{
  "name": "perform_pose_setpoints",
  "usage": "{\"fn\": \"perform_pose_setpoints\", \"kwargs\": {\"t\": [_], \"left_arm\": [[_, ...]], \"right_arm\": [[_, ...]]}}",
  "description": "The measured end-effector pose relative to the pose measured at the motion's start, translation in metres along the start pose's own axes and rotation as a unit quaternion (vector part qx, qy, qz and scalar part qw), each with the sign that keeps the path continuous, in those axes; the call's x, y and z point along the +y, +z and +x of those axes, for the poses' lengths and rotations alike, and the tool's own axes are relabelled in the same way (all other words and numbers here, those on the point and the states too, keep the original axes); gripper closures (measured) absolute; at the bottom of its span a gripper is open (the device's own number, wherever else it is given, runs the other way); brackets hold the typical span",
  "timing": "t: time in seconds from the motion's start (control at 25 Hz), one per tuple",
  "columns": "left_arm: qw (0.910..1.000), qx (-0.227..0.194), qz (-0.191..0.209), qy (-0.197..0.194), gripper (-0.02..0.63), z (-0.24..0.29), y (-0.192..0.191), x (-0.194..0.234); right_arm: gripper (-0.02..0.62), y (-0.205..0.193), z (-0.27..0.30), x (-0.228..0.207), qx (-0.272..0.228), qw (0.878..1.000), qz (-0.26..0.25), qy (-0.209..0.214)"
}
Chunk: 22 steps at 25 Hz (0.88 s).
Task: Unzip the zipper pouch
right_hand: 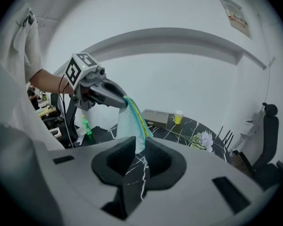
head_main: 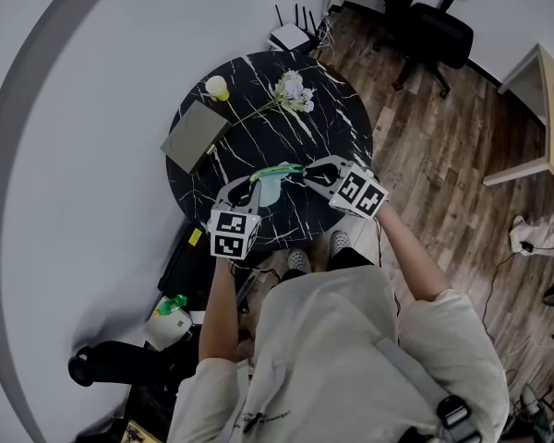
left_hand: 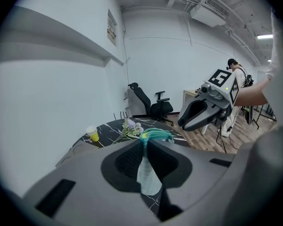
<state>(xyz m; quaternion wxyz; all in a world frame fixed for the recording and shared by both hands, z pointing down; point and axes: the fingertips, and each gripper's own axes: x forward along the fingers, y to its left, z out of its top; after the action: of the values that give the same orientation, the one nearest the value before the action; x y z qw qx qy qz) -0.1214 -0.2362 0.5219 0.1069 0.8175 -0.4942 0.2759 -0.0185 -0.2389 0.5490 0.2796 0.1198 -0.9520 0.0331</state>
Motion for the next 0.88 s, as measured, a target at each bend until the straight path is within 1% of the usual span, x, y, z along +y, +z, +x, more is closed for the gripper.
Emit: {"fn": "perform_pose_setpoints", "kwargs": {"t": [0.2,0.4,0.56,0.64,0.88], "left_arm": [[0.9995,-0.011,-0.022,0.018,0.557,0.001,-0.002,0.005],[0.9987,-0.019,-0.040,0.024,0.557,0.000,0.001,0.006],[0.9983,-0.026,-0.046,0.024,0.557,-0.001,0.004,0.006],[0.9979,-0.030,-0.051,0.027,0.557,-0.003,0.004,0.006],[0.9959,-0.041,-0.069,0.041,0.555,-0.008,0.006,0.012]], "right_arm": [[0.512,0.018,-0.002,0.003,-0.038,0.996,0.067,-0.040],[0.505,0.024,-0.008,0.006,-0.076,0.983,0.148,-0.081],[0.495,0.018,-0.012,0.008,-0.089,0.972,0.187,-0.110],[0.497,0.018,-0.015,0.010,-0.099,0.969,0.196,-0.115],[0.495,0.027,-0.018,0.016,-0.111,0.969,0.178,-0.127]]}}
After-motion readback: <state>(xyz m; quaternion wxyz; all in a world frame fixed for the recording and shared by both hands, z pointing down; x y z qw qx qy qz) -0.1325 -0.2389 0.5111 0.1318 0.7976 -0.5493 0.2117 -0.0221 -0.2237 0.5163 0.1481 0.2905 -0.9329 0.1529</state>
